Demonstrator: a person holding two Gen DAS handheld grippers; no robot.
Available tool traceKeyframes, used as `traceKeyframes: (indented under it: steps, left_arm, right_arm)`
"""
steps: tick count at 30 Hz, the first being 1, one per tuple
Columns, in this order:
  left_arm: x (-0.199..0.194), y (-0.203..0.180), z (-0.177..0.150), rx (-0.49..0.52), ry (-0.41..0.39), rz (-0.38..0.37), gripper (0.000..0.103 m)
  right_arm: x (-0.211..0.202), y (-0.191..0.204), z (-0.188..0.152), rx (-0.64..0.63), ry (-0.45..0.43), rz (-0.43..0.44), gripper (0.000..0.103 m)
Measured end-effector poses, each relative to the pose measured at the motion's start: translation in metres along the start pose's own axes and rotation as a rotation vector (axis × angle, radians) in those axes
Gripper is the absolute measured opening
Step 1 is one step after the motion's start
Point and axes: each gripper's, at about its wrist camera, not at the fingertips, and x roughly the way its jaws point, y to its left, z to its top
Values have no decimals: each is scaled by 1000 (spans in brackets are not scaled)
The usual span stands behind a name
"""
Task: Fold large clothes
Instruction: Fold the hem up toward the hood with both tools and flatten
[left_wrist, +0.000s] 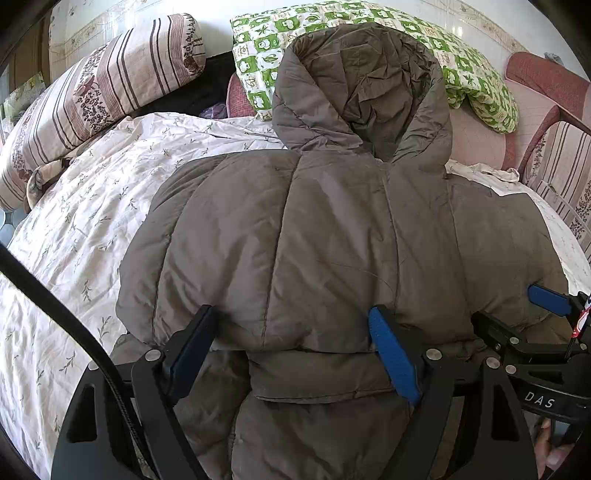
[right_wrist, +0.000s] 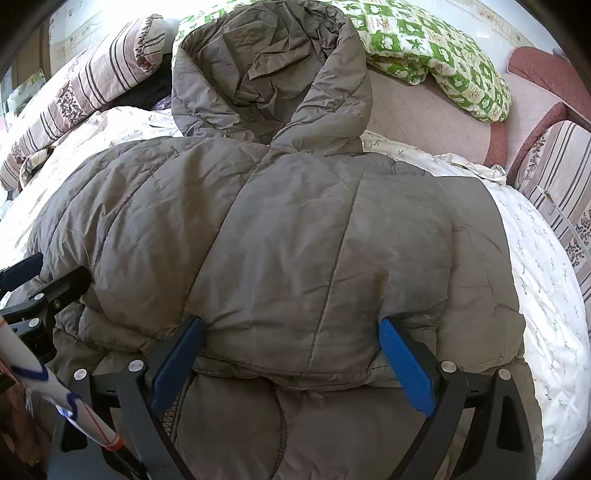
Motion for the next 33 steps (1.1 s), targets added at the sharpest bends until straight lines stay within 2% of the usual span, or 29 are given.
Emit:
traceKeyframes:
  steps: [13, 17, 20, 22, 24, 26, 29, 33]
  left_arm:
    - [0, 3, 0, -10, -1, -9, 83]
    - [-4, 8, 1, -29, -7, -22, 83]
    - [-13, 14, 5, -45, -38, -16, 83]
    - [-20, 20, 9, -56, -74, 16, 83]
    - [-21, 31, 12, -77, -91, 46, 83]
    - [-11, 41, 12, -107, -52, 58, 83]
    - [6, 49, 7, -146, 19, 34, 84]
    - [3, 43, 7, -120, 7, 53, 85]
  right_arm:
    - [-7, -7, 4, 36, -10, 51, 98]
    - [-27, -16, 9, 69, -73, 79, 98]
    - [-39, -29, 13, 103, -127, 56, 98]
    - [-37, -41, 14, 145, -119, 50, 90]
    - [-26, -53, 13, 186, -66, 54, 49]
    - [-11, -63, 11, 228, -9, 71, 49]
    - [-6, -60, 11, 215, 1, 48, 49]
    - [0, -54, 9, 177, 9, 15, 53]
